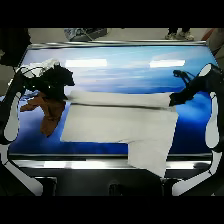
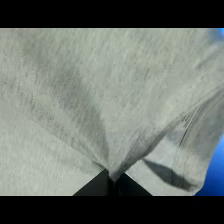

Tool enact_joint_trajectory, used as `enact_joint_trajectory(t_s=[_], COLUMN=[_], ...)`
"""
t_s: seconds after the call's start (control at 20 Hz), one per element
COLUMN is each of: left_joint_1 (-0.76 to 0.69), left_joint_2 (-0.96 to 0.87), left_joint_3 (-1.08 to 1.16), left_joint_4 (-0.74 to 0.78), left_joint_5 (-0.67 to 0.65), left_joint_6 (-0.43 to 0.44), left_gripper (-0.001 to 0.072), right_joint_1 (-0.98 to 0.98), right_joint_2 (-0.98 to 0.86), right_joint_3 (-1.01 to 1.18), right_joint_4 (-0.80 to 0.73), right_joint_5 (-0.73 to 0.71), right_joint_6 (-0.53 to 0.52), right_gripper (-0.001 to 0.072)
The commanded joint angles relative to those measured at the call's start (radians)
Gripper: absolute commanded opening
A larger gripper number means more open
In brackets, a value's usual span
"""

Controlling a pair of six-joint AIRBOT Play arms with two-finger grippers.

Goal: Fold the shirts.

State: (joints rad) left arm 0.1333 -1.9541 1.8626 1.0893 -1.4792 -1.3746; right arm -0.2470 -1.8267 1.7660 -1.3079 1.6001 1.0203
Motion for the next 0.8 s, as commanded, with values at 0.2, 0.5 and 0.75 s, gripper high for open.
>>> enact_joint_trajectory(t_s=[0.2, 0.5, 0.75], left_joint_1=[-0.002, -0.014, 0.015], left_joint_2=[-0.065, -0.075, 0.003], left_joint_3=[0.006, 0.007, 0.005], left_joint_4=[0.045, 0.040, 0.038], left_joint_5=[-0.147, -0.159, -0.276], left_joint_6=[0.003, -0.005, -0.024], left_gripper=[0.0028, 0.0101, 0.0338], right_joint_1=[0.003, 0.003, -0.040], right_joint_2=[0.006, 0.006, 0.092], right_joint_3=[-0.149, -0.150, -0.150], right_joint_4=[0.021, 0.021, -0.061], right_joint_5=[-0.008, -0.028, 0.100], right_joint_6=[0.074, 0.114, 0.004], right_gripper=[0.0048, 0.0122, 0.0391])
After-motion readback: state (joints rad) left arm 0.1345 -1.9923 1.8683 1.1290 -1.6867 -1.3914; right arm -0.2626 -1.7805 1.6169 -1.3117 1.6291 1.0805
